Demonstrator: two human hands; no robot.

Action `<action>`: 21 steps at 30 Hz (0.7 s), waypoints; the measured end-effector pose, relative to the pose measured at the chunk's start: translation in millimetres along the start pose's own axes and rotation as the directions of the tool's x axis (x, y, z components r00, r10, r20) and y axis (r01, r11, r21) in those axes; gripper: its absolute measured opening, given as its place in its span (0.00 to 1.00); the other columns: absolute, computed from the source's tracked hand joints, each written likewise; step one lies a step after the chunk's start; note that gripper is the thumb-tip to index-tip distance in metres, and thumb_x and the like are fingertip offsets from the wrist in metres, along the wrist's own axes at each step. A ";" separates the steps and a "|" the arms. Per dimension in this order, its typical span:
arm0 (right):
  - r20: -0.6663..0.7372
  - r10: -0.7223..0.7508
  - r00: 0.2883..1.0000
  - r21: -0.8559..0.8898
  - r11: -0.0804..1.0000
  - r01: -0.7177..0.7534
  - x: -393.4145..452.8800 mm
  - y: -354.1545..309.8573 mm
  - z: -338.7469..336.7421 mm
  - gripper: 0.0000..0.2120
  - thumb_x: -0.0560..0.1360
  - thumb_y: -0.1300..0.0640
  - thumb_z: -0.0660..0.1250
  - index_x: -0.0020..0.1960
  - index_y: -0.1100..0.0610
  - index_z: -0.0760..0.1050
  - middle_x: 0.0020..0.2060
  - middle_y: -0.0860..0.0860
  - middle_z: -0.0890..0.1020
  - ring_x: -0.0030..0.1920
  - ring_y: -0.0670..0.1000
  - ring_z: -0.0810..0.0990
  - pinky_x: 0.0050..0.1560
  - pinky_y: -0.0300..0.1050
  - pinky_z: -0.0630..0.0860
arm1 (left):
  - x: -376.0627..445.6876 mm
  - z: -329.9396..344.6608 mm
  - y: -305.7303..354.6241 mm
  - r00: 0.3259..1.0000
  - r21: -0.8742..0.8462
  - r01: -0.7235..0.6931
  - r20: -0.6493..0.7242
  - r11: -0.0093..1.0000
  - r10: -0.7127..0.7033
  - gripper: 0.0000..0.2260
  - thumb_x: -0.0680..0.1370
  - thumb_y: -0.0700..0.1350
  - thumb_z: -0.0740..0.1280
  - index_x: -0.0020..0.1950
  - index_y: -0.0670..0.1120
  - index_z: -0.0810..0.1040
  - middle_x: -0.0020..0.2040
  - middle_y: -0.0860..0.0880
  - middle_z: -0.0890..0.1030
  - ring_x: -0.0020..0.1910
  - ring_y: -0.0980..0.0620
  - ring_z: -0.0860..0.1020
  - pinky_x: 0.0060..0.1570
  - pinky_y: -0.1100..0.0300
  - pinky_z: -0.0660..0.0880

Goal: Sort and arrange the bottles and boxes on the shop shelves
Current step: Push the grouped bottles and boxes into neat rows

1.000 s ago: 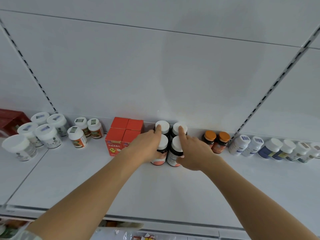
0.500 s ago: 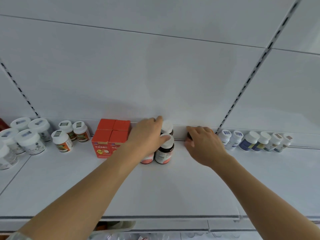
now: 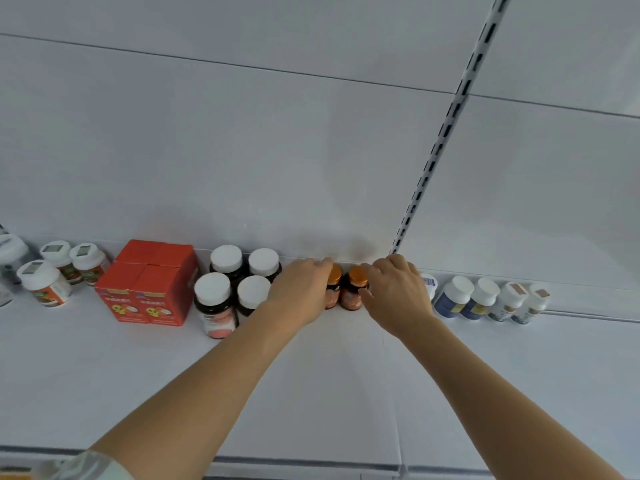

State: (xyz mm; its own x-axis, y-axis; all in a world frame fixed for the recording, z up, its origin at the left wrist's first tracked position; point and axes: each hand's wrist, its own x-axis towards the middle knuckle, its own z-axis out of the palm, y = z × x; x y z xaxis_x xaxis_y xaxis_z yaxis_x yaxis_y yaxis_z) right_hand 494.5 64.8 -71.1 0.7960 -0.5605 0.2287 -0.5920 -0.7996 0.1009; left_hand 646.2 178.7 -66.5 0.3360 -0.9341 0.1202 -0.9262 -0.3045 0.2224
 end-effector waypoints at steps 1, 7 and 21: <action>-0.005 -0.012 1.000 0.004 1.000 0.012 1.8 2.9 3.6 0.12 0.73 0.50 0.66 0.55 0.52 0.77 0.47 0.49 0.81 0.54 0.56 0.74 0.55 0.49 0.70 | 3.0 6.1 1.6 1.000 0.015 0.030 0.000 0.999 -0.030 0.15 0.78 0.48 0.66 0.62 0.47 0.69 0.53 0.45 0.79 0.53 0.41 0.77 0.42 0.50 0.75; -0.042 -0.067 0.997 0.058 0.996 0.069 5.1 11.7 23.9 0.15 0.63 0.55 0.75 0.49 0.52 0.78 0.33 0.49 0.80 0.43 0.58 0.76 0.44 0.50 0.72 | 10.5 30.7 8.8 0.997 0.125 0.072 -0.037 0.990 -0.067 0.21 0.77 0.44 0.66 0.68 0.47 0.66 0.55 0.44 0.79 0.52 0.41 0.78 0.38 0.54 0.65; -0.154 -0.105 0.983 0.137 0.983 0.126 8.0 13.9 38.5 0.15 0.63 0.59 0.74 0.49 0.55 0.77 0.33 0.50 0.79 0.42 0.59 0.76 0.42 0.51 0.73 | 13.7 35.5 5.8 0.992 0.116 0.088 -0.098 0.989 -0.076 0.26 0.76 0.41 0.67 0.72 0.47 0.63 0.58 0.44 0.79 0.55 0.41 0.77 0.41 0.51 0.70</action>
State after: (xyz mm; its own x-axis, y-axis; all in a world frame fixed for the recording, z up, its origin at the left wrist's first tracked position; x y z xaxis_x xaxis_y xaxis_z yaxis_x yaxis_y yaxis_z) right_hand 497.5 40.9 -105.2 0.8245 -0.4338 0.3633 -0.4641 -0.8858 -0.0045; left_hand 639.4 157.5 -97.9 0.4209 -0.8854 0.1972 -0.9068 -0.4047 0.1182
